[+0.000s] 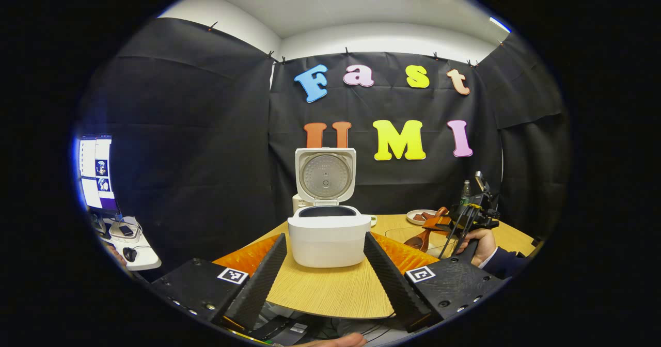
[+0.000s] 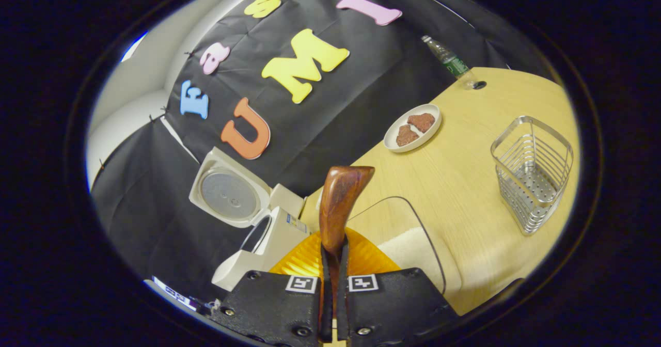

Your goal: Close the left gripper, press the button to open the rice cooker; take a wooden spoon from the chopstick holder with the right hand, scoop a spoonful of rice and pour it into the rice cooker, then put the wooden spoon back into the chopstick holder.

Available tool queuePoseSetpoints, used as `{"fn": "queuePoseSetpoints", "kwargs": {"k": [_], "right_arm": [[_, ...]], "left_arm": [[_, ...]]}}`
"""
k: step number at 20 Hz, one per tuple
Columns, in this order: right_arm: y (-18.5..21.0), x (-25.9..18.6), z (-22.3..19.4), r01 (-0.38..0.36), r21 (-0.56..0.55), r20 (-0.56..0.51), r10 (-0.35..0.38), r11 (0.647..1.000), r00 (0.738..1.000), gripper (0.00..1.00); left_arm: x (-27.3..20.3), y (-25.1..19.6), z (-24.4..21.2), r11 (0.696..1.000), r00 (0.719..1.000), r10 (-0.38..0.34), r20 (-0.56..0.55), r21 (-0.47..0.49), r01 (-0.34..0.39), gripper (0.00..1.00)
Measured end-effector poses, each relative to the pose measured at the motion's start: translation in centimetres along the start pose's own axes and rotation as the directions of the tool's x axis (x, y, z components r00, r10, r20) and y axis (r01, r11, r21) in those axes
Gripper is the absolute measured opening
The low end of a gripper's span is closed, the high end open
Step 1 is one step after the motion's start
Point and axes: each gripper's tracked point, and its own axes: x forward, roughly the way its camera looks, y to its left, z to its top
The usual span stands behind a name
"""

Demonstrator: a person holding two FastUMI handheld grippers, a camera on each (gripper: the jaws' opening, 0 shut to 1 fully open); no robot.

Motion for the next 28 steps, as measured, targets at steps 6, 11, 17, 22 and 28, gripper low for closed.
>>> {"fn": "queuePoseSetpoints", "kwargs": {"k": [6,11,17,22,28], "right_arm": [[-0.2,-1.3,4.6,-0.068,0.211,0.067,0.055,0.975,0.996,0.08],[0.8,-1.8,8.0,-0.153,0.473,0.105,0.117,0.868,0.988,0.08],[5.3,-1.8,10.6,-0.237,0.6,0.108,0.216,0.764,0.97,0.08],[8.4,-0.7,11.7,-0.242,0.517,0.111,0.216,0.821,0.97,0.08],[13.5,1.6,11.1,-0.265,0.428,0.079,0.257,0.864,0.963,0.08]], "left_arm": [[1.7,-0.4,0.3,1.0,1.0,0.008,-0.01,0.0,-0.008,0.95],[4.1,-0.4,1.5,1.0,1.0,0.014,-0.008,0.006,-0.014,0.95],[6.5,-0.1,2.7,1.0,1.0,0.014,-0.005,-0.002,-0.014,0.95],[7.5,0.1,3.2,1.0,1.0,-0.022,0.02,-0.008,0.022,0.95],[7.7,1.3,3.8,0.998,0.996,-0.066,0.054,0.0,0.066,0.96]]}}
